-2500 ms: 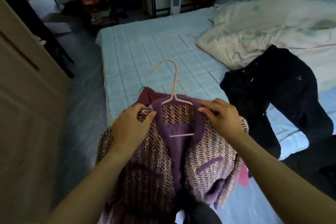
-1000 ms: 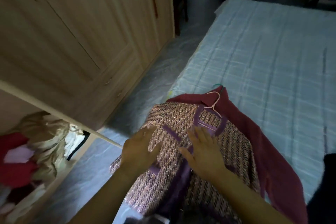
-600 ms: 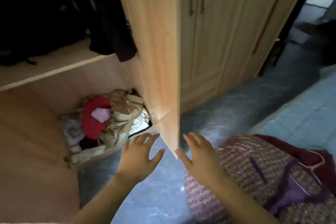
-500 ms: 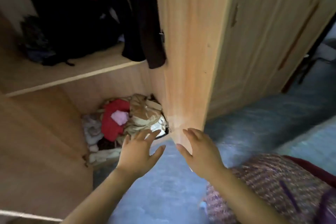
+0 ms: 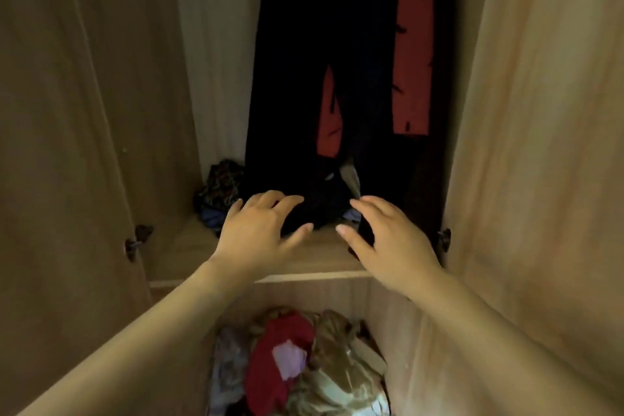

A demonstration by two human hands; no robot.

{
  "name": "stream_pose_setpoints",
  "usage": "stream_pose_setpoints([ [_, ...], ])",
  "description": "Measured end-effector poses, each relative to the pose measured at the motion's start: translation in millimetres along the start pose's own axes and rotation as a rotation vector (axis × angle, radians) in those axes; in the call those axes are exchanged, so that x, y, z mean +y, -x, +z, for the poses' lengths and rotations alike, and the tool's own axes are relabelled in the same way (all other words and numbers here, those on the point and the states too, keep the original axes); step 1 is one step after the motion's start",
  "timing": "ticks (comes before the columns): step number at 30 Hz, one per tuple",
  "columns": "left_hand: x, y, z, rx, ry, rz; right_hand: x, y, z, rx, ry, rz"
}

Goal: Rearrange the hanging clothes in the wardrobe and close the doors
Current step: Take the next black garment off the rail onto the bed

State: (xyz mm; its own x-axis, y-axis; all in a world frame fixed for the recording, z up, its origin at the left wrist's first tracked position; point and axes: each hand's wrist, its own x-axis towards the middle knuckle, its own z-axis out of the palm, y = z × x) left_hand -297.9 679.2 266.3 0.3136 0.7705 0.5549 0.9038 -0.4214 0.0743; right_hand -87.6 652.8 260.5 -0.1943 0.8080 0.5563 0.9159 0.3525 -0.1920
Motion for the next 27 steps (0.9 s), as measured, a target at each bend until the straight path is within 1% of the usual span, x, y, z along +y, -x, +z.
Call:
stream_pose_setpoints([
  [6,-26.0,-139.9,-30.0,0.158,-0.009,0.026,22.9,-153.0,-49.5,0.186,0.053,-0.144],
  [11,-40.0,-259.2,-43.8,0.264,-0.075,0.039,56.5,-284.8,-102.4,0.328,0.042,-0.196],
  [13,-44.4,-299.3,-42.7,0.331,-0.072,0.041,67.0,-329.1,-120.7,0.383,0.074,-0.230],
  [16,-48.4,-354.1,-39.5,0.424,-0.019,0.053,82.3,-381.9,-142.1,0.451,0.139,-0.285],
  [19,-51.0,-406.8,-38.8,0.439,0.019,0.047,99.4,-427.2,-155.5,0.514,0.193,-0.334],
  [24,-67.8,-488.0,-43.8,0.508,0.055,0.053,120.8,-496.4,-174.5,0.585,0.335,-0.339],
  [27,-80.8,-532.8,-52.1,0.538,0.106,0.073,123.4,-535.4,-195.5,0.689,0.456,-0.319],
])
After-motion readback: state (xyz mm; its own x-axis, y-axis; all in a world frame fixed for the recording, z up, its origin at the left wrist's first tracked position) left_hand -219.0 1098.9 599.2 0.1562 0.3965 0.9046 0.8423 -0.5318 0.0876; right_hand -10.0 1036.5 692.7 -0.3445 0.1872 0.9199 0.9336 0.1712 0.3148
